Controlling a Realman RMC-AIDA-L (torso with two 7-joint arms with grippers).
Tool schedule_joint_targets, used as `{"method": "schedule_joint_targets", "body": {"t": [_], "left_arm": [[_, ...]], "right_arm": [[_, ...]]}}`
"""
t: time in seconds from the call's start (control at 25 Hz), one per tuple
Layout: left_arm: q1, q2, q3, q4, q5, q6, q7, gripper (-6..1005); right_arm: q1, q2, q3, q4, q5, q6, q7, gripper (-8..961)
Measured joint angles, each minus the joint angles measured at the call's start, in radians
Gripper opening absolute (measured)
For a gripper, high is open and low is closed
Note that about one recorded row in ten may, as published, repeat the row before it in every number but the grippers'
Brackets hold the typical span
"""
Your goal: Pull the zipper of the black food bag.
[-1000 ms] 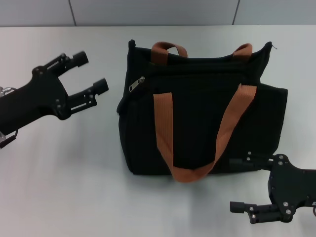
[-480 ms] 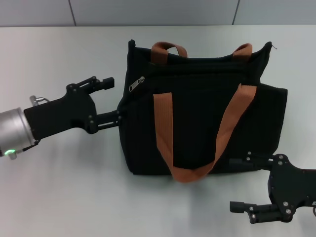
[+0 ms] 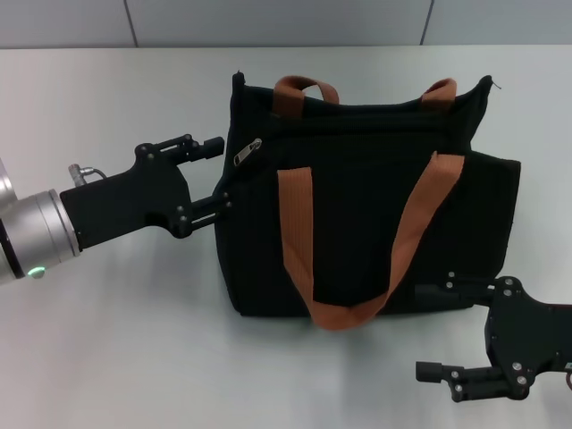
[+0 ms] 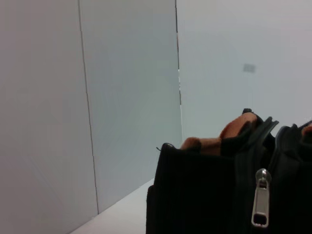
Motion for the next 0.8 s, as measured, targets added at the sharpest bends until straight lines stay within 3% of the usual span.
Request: {"method": "schedule_joint_targets", "body": {"t": [0.68, 0.8], "left_arm": [[0.001, -0.009, -0.013, -0.008, -0.005, -0.016, 0.05, 147], [0.006, -0.009, -0.014, -0.007, -0.006, -0.01, 0.049, 81]], "right_arm": [[0.002, 0.0, 0.002, 0.0, 0.003, -0.006, 0.0, 750], [0.002, 0.0, 0.002, 0.0, 0.003, -0.006, 0.0, 747]]}}
